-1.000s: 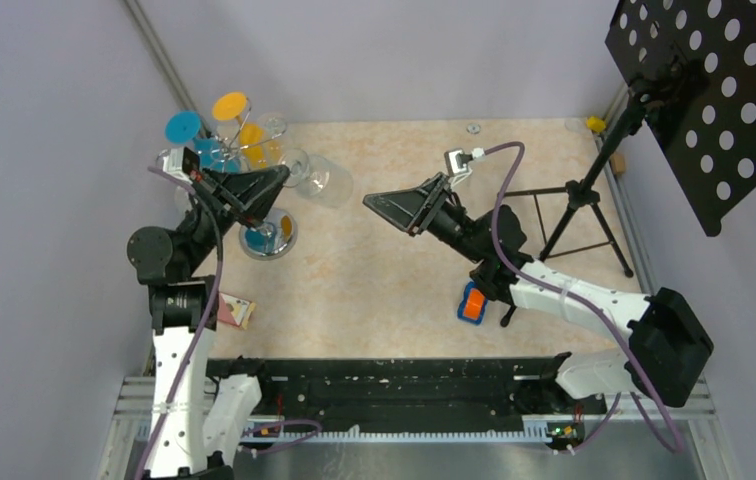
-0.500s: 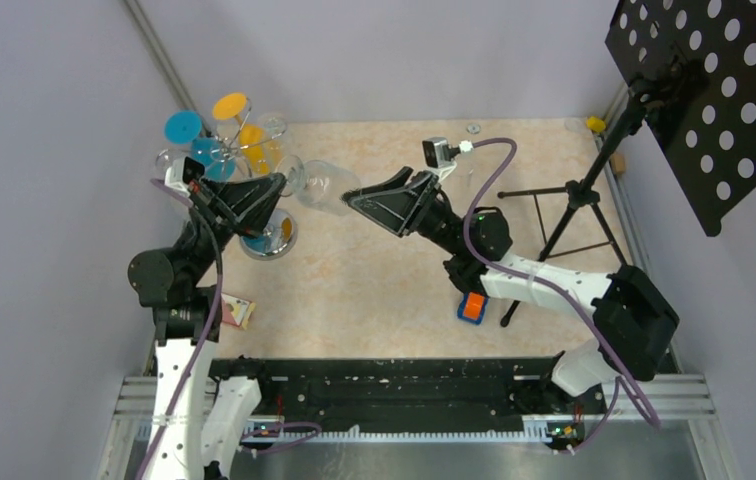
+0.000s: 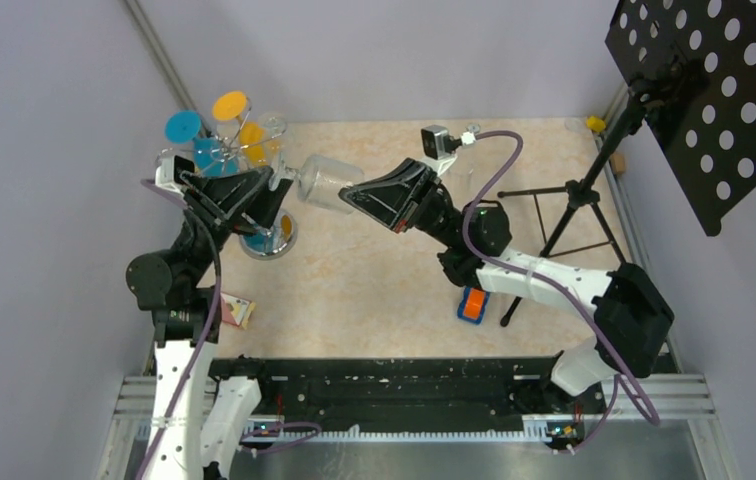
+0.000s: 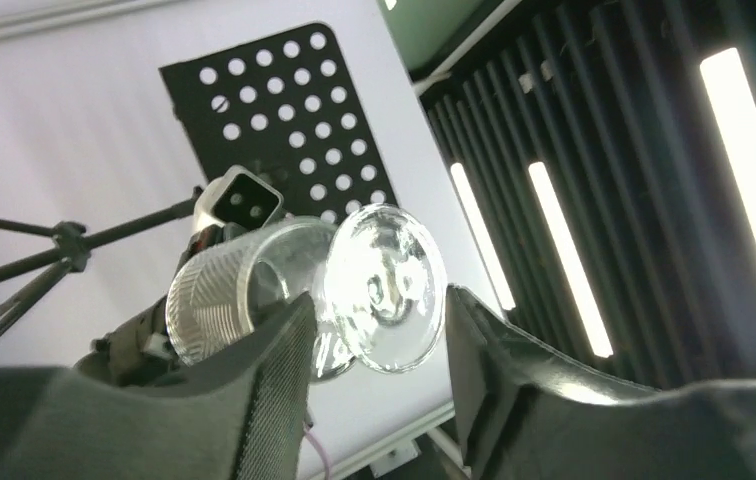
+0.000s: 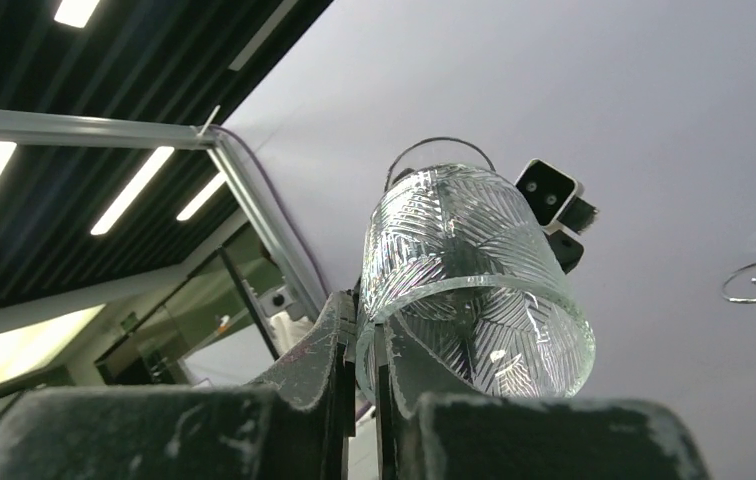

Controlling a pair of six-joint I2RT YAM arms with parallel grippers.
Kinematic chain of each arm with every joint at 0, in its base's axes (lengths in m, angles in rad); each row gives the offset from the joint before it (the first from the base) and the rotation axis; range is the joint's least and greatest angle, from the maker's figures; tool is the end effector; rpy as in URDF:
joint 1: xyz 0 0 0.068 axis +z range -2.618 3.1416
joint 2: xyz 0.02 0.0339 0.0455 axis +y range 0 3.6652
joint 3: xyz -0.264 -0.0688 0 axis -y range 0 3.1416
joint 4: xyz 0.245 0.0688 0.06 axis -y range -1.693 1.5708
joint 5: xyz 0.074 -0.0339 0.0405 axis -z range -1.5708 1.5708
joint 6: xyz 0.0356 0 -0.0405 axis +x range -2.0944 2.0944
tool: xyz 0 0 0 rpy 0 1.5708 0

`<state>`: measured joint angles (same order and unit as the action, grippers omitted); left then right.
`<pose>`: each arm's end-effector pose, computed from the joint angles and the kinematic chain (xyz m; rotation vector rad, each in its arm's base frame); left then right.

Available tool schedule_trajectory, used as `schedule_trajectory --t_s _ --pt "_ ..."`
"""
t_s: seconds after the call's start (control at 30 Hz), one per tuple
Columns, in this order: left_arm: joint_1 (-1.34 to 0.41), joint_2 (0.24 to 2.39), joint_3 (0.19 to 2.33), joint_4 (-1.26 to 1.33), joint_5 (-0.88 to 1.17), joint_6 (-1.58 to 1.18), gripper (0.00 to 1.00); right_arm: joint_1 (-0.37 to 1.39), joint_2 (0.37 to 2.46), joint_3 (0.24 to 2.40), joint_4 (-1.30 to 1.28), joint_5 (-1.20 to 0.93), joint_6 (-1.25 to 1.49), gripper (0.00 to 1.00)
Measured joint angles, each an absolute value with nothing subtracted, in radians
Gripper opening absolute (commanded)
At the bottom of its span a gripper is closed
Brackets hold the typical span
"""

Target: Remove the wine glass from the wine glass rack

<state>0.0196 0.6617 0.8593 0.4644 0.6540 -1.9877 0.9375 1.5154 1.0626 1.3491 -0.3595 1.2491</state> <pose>0.1212 -0.0193 0.4455 -0.5056 1.2068 -2.0340 0.1787 0.2645 0.4077 -0.2974 0.8906 2.1811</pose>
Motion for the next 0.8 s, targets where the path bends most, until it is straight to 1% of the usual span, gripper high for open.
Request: schedule_trajectory --t_s 0.07,0.1,0.13,0.3,0.43,0.47,0.63,0.8 --pt "0.019 0.668 0.868 0.464 0.658 -1.942 0.79 0.938 1.498 1.068 1.297 -0.353 1.203 0.0" --pt "0.019 0.67 0.873 0.463 0.659 -1.919 0.89 0.939 1.488 1.068 1.268 -0.347 1.177 0.0" --pt "0.019 0.673 0.882 0.457 0.663 -1.89 0.92 0.939 1.48 1.068 1.241 -0.339 1.153 0.0" --pt "0.019 0.679 0.968 0.356 0.696 -1.689 0.95 0.939 1.419 1.07 1.056 -0.265 1.002 0.0" --pt "0.019 0.668 1.052 0.213 0.728 -1.455 0.95 0.939 1.363 1.128 0.785 -0.204 0.873 0.0" --pt "0.019 0.669 1.076 0.177 0.738 -1.397 0.95 0.938 1.349 1.196 0.617 -0.181 0.804 0.0" --pt "0.019 0.69 1.207 0.004 0.808 -1.119 0.94 0.933 1.325 1.426 0.138 -0.118 0.592 0.0" --pt "0.019 0.683 1.237 -0.155 0.839 -0.876 0.94 0.933 1.28 1.526 -0.222 -0.008 0.437 0.0"
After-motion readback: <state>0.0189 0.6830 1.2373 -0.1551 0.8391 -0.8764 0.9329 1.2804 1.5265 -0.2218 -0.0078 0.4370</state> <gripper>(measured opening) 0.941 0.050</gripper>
